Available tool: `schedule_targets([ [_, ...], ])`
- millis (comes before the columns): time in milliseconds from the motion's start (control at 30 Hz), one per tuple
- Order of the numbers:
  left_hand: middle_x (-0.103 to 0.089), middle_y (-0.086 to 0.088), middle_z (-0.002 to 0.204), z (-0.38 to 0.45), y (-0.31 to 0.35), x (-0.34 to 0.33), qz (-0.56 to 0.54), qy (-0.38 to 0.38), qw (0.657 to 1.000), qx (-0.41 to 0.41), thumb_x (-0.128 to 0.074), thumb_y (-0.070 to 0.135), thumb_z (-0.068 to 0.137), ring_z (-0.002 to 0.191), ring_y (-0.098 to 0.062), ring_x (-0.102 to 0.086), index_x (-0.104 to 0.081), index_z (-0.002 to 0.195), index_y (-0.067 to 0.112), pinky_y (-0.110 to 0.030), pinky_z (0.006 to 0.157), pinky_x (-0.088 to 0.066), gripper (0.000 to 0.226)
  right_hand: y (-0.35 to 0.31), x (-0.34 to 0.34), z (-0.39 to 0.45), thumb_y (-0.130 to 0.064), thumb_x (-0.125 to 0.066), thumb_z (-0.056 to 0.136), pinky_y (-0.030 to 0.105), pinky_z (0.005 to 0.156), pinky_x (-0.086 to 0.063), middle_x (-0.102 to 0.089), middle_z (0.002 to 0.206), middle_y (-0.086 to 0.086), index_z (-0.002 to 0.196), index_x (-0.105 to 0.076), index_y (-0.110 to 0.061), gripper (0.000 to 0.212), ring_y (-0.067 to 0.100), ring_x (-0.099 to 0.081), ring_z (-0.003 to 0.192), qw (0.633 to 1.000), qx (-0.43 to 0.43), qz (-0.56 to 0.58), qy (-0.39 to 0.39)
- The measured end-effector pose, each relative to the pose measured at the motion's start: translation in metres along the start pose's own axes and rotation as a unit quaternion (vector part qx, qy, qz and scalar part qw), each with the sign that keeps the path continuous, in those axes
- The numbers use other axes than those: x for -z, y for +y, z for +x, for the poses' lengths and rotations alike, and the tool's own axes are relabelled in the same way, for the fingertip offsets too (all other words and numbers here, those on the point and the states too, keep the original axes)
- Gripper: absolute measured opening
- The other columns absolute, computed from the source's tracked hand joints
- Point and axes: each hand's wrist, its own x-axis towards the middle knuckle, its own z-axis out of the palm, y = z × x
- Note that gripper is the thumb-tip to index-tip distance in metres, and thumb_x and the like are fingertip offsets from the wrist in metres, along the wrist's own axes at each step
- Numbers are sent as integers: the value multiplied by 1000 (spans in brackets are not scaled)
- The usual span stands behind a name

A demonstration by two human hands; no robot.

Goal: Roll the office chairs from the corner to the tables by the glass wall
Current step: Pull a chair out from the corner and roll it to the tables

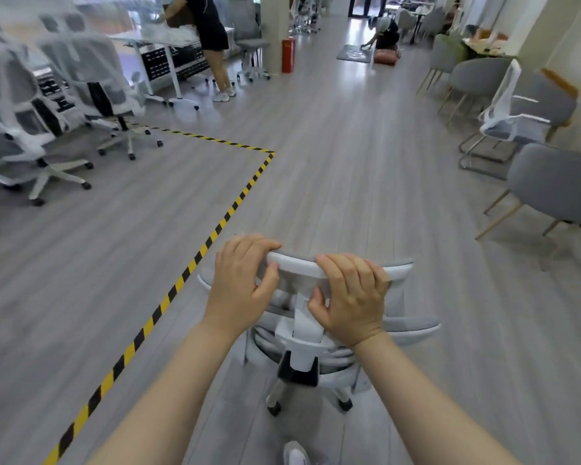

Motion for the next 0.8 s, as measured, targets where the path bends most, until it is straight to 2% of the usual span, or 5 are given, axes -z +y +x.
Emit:
schedule_targets([
  [100,-58,10,117,18,-30,8,21,30,999,21,-44,29,92,117,-10,-44,-61,115,20,-23,107,-26,30,-10,-44,26,-37,-54,76,38,104,-28,-56,119,-4,127,-53,-22,53,20,-52,110,999,27,38,0],
  [200,-58,12,119,37,-59,18,30,58,996,57,-44,28,93,122,-6,-42,-60,114,20,-32,113,-28,28,-24,-83,58,-36,-58,74,37,105,-26,-53,121,-4,128,-51,-22,56,20,-50,111,995,54,86,0],
  [300,-57,12,120,48,-88,29,43,81,991,94,-46,25,93,127,-11,-42,-59,116,21,-42,113,-31,27,-40,-120,83,-34,-62,71,36,106,-25,-53,120,-4,128,-50,-21,59,20,-50,111,989,79,126,3],
  [500,-55,12,126,66,-143,57,78,117,979,151,-48,19,92,134,-10,-37,-55,122,21,-43,115,-29,31,-81,-187,135,-32,-61,71,37,105,-25,-51,121,-4,128,-49,-22,59,21,-50,110,970,126,208,-6],
  [800,-45,16,138,79,-254,119,132,147,962,187,-45,25,88,142,-8,-26,-48,134,27,-35,121,-14,46,-179,-287,208,-31,-60,68,37,106,-27,-50,119,-5,125,-49,-23,59,22,-51,109,934,181,308,5],
])
